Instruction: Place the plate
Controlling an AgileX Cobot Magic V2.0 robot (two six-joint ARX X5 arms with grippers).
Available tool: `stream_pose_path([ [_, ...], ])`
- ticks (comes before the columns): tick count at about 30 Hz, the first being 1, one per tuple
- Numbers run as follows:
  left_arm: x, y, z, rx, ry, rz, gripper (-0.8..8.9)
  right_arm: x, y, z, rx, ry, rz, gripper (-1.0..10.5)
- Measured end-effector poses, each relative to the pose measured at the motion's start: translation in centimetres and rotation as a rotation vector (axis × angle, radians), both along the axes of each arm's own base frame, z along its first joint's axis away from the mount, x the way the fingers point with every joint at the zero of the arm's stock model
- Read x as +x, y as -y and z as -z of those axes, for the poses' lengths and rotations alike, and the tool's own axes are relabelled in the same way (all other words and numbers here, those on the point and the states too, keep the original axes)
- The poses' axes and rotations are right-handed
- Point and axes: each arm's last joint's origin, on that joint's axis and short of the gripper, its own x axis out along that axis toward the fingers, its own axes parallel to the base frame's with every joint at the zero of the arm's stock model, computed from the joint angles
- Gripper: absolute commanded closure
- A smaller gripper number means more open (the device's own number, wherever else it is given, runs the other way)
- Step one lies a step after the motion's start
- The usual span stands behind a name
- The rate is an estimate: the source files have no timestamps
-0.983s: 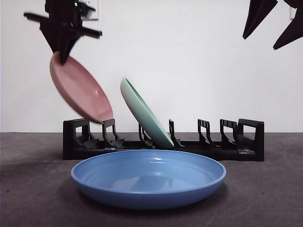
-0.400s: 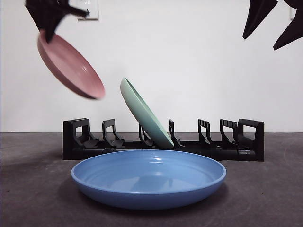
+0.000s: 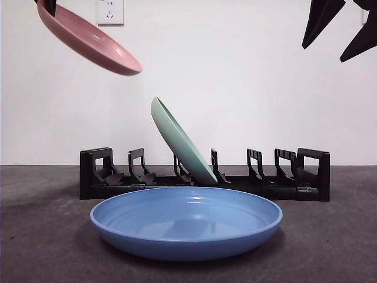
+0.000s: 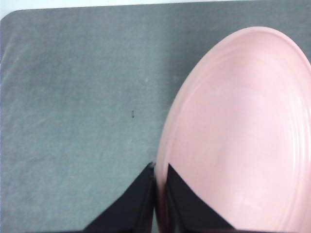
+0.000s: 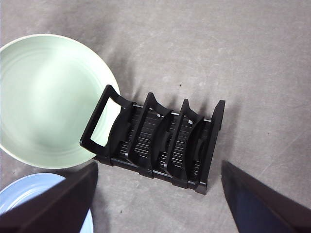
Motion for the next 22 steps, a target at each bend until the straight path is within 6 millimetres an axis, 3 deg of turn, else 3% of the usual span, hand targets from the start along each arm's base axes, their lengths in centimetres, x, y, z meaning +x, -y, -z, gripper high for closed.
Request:
stream_pose_path([
  [7,-1.9,0.3,-2.6,-0.085,0.132,0.073,7.98,0.0,0.0,0.0,-0.001,-0.005,0.0,5.4],
  [16,-2.8,3.4,-3.9,-0.126,0.244,0.184,7.97,-0.2,0.0,0.2,-0.005,-0.027,-0.001,5.4],
  [22,-5.7,4.9,-5.9,-0.154,0.324,0.268,7.97,-0.2,0.0,0.3,-0.008,-0.035,-0.002,5.4],
])
